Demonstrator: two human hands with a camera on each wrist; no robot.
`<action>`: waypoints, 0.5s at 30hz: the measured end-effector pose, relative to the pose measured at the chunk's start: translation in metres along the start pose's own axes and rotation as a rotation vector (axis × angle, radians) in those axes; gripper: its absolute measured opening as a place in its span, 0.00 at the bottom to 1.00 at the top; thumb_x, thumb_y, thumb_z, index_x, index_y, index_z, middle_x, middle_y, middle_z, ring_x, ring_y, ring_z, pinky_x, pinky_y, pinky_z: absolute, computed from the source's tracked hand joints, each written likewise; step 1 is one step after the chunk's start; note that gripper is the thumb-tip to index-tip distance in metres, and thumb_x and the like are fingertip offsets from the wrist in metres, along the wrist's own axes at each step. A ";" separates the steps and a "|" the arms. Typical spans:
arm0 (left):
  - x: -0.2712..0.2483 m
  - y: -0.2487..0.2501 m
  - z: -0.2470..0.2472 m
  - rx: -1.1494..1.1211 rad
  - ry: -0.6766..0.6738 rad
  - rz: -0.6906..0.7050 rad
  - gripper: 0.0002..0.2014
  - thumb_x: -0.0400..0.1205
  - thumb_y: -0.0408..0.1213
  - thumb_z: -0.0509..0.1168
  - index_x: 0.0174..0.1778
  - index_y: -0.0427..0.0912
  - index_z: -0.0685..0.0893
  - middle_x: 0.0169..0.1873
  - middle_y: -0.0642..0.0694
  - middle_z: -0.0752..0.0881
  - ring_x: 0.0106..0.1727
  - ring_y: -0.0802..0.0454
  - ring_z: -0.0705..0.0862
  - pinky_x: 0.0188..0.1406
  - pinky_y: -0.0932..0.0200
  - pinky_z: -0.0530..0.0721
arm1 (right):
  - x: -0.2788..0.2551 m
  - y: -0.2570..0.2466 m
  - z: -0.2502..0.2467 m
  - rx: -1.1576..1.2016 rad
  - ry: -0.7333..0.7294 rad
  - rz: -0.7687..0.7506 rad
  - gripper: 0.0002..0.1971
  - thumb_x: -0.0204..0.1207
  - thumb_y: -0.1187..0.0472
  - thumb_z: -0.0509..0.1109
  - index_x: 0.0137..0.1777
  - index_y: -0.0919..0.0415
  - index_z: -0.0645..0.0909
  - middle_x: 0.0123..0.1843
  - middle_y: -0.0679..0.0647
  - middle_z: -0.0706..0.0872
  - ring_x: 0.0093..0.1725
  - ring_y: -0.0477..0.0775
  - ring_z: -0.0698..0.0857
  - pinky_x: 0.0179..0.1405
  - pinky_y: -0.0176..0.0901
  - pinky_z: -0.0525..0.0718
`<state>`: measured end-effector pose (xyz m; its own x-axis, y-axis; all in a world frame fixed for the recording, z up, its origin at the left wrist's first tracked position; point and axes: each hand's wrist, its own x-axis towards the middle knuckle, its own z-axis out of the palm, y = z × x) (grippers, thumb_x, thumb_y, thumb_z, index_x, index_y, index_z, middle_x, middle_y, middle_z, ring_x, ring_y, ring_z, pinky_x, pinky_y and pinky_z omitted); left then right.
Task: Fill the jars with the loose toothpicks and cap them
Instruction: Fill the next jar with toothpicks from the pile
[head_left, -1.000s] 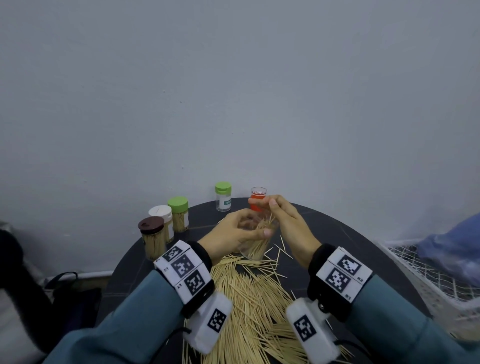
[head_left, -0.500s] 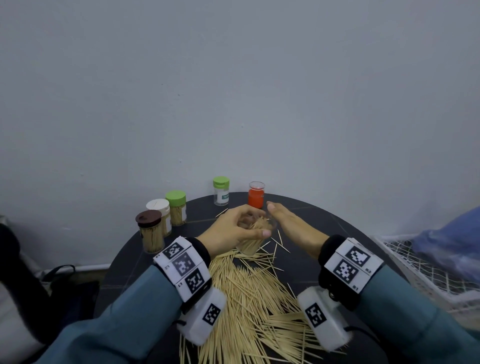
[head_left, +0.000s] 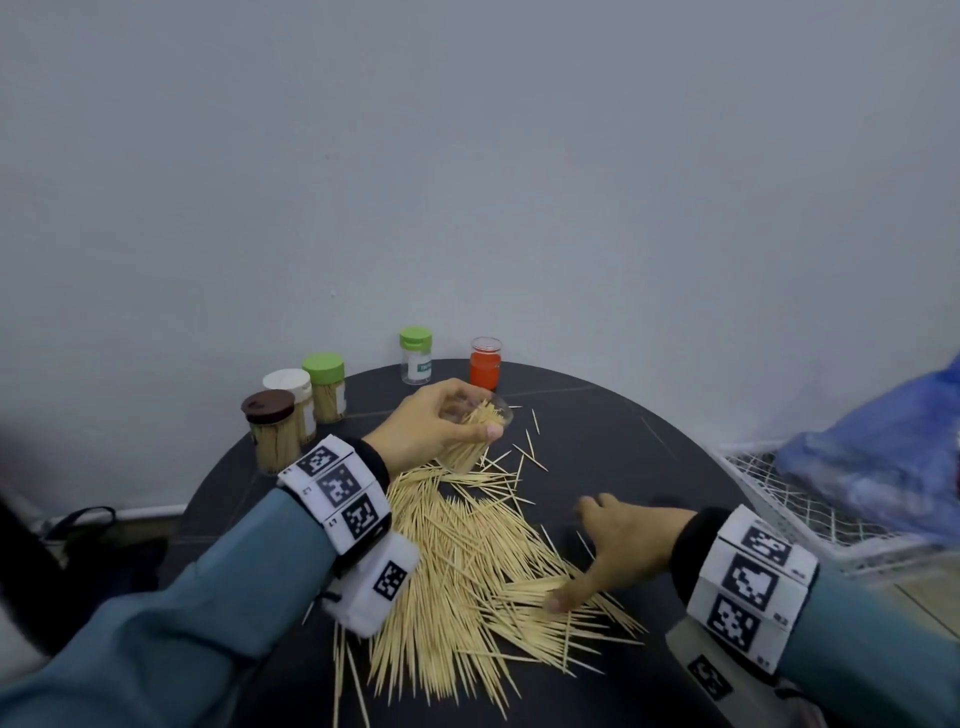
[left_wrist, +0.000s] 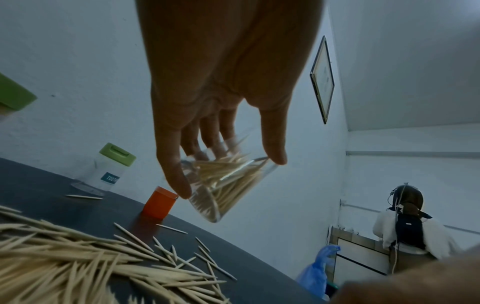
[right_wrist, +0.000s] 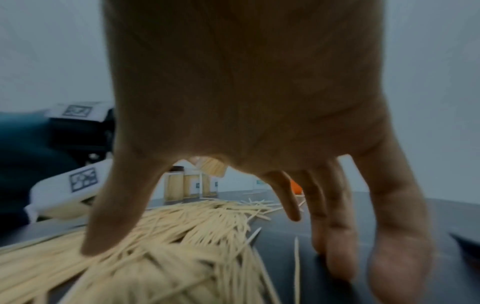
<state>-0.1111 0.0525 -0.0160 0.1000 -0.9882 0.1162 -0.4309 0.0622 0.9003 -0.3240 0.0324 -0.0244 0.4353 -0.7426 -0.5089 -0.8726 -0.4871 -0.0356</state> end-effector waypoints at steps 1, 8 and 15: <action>0.000 0.000 0.000 0.008 -0.001 -0.002 0.23 0.74 0.41 0.74 0.65 0.47 0.80 0.49 0.60 0.80 0.51 0.65 0.78 0.56 0.57 0.75 | -0.003 -0.002 0.005 -0.037 -0.011 0.006 0.60 0.58 0.29 0.73 0.80 0.63 0.50 0.78 0.58 0.61 0.76 0.58 0.66 0.75 0.55 0.68; -0.003 0.002 0.002 0.038 -0.017 -0.012 0.21 0.74 0.41 0.74 0.63 0.47 0.80 0.48 0.61 0.80 0.50 0.65 0.78 0.55 0.57 0.75 | -0.011 -0.020 0.028 -0.057 0.060 -0.088 0.58 0.58 0.36 0.79 0.78 0.64 0.51 0.73 0.58 0.58 0.77 0.58 0.59 0.77 0.57 0.65; -0.005 0.001 0.001 0.070 -0.018 -0.002 0.22 0.74 0.41 0.74 0.64 0.46 0.80 0.48 0.60 0.79 0.50 0.65 0.78 0.44 0.65 0.75 | -0.001 -0.031 0.025 -0.070 0.144 -0.170 0.40 0.72 0.47 0.73 0.74 0.68 0.58 0.71 0.61 0.65 0.73 0.59 0.68 0.74 0.49 0.68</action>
<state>-0.1131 0.0576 -0.0158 0.0848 -0.9907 0.1059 -0.4923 0.0508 0.8690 -0.3031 0.0601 -0.0444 0.6067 -0.7024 -0.3723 -0.7683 -0.6383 -0.0478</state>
